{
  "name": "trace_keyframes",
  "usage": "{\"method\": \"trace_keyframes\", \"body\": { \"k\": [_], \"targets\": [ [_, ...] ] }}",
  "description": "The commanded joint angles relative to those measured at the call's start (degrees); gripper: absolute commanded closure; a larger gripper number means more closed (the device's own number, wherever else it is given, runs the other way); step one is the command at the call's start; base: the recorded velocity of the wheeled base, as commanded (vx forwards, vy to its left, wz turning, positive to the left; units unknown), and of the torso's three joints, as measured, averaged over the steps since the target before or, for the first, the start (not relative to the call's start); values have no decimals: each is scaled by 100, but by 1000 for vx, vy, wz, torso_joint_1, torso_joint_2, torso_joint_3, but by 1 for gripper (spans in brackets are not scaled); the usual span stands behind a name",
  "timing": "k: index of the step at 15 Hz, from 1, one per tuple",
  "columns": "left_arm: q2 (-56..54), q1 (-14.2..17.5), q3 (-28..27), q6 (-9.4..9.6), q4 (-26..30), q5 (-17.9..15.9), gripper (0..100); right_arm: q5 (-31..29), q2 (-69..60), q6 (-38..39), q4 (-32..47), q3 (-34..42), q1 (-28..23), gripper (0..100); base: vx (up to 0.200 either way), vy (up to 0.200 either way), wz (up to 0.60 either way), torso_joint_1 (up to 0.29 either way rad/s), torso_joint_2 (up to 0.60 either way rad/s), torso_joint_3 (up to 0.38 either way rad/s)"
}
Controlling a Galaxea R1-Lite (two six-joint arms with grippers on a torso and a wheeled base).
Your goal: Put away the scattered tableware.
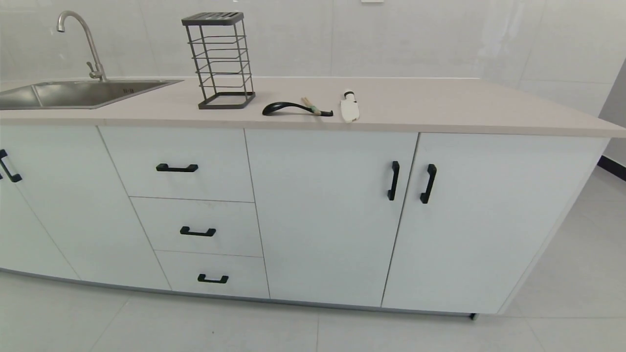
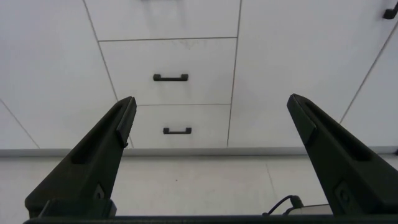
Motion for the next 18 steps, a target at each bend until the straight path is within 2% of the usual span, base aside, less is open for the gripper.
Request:
{"method": "trace_keyframes", "body": {
  "k": [1,5,8,16,17,18],
  "targets": [
    [7,-2,0,1,0,-2,0,13,7,-13,0,0,5,100,200,200,0,2,2,2],
    [7,6,0,10,0,25,0,13,7,4,0,0,5,100,200,200,0,0,1,5],
    [7,6,0,28,0,34,0,4,7,-5,0,0,-4,100,133,67,0,1,1,4],
    [7,6,0,19,0,78,0,13,7,-5,0,0,-4,100,-200,0,0,2,2,3],
    [7,-2,0,10,0,78,0,13,7,-5,0,0,-4,100,-200,200,0,2,2,2],
    [7,6,0,19,0,78,0,13,7,-13,0,0,-4,100,0,0,0,0,0,0]
  ]
}}
